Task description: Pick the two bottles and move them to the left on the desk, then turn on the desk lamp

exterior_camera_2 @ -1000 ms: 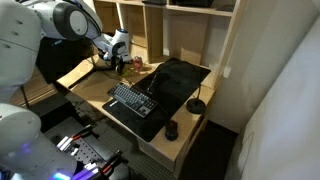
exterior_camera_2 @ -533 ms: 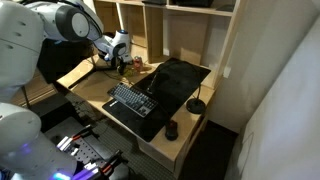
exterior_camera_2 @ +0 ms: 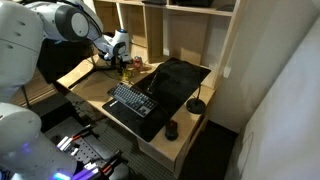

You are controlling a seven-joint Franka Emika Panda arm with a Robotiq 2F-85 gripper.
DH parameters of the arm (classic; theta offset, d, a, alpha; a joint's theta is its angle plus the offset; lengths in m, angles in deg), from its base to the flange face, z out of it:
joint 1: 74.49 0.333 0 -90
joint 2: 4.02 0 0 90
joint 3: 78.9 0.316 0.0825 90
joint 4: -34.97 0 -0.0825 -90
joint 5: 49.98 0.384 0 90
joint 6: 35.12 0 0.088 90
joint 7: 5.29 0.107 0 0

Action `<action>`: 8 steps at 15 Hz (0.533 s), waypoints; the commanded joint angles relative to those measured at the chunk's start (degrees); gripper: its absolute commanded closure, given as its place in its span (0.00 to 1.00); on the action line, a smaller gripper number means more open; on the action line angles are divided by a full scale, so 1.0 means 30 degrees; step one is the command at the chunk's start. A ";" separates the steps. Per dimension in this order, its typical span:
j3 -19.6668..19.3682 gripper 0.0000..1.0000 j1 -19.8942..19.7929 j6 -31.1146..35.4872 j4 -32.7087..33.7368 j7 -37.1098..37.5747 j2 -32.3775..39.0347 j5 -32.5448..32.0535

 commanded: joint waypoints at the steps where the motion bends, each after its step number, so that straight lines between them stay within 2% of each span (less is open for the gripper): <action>1: 0.0203 0.00 -0.0167 -0.1818 -0.0038 0.0124 -0.1089 -0.0068; 5: 0.0390 0.00 -0.0828 -0.5610 -0.0297 -0.0126 -0.3076 0.0126; 8: 0.0785 0.00 -0.2129 -1.0350 -0.0131 -0.1199 -0.4783 0.0675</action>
